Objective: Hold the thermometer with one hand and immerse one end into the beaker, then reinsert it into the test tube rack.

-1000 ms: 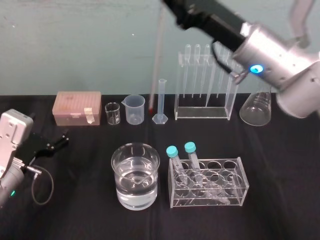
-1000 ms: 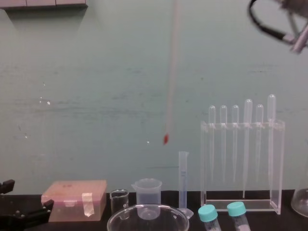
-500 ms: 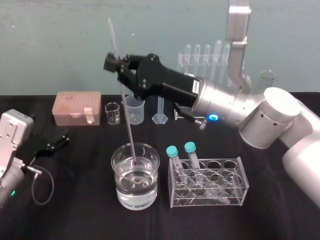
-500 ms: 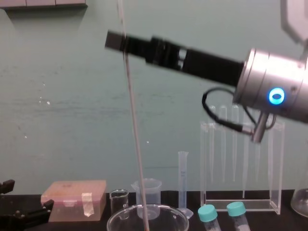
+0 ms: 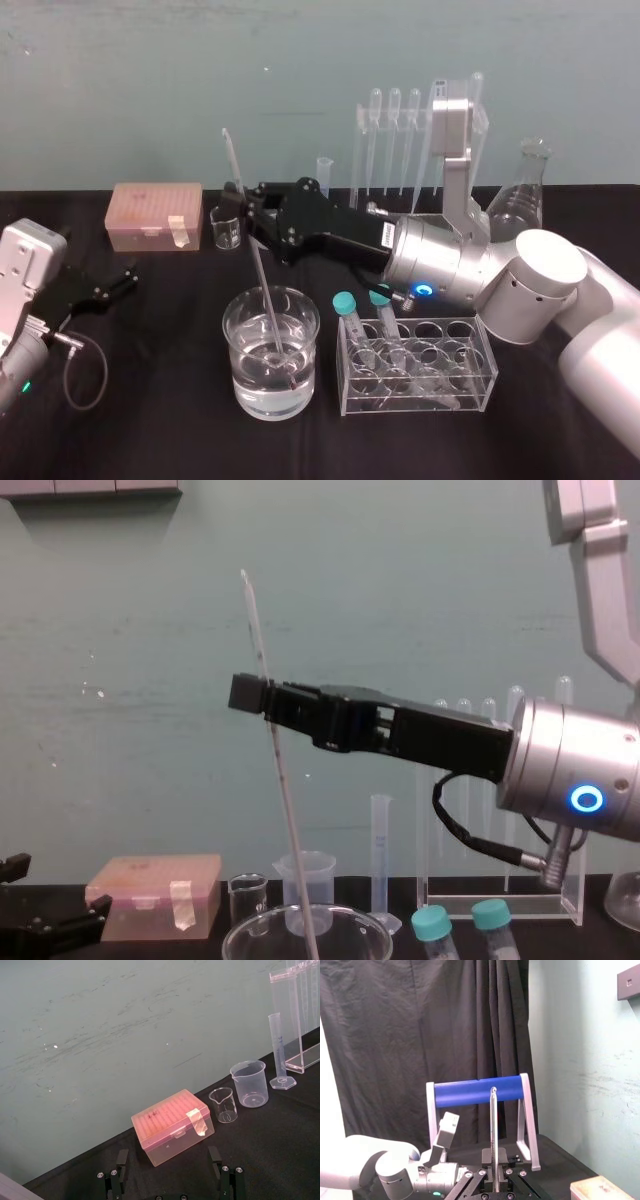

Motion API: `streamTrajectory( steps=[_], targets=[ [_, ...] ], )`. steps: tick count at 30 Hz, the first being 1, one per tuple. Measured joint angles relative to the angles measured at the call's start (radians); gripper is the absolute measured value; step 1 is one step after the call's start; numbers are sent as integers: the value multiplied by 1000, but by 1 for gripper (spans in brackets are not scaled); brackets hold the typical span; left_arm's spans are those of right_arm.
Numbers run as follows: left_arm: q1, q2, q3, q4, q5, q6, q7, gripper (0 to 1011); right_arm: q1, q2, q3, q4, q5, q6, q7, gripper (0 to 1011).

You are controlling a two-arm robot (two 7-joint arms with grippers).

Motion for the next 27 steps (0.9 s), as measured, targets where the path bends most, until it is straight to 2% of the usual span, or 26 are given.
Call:
streamTrajectory(
  steps=[27],
  targets=[
    [0,0,0,0,0,0,0,1008,-16,-9,20,12,-11,2,-2,56]
  ],
)
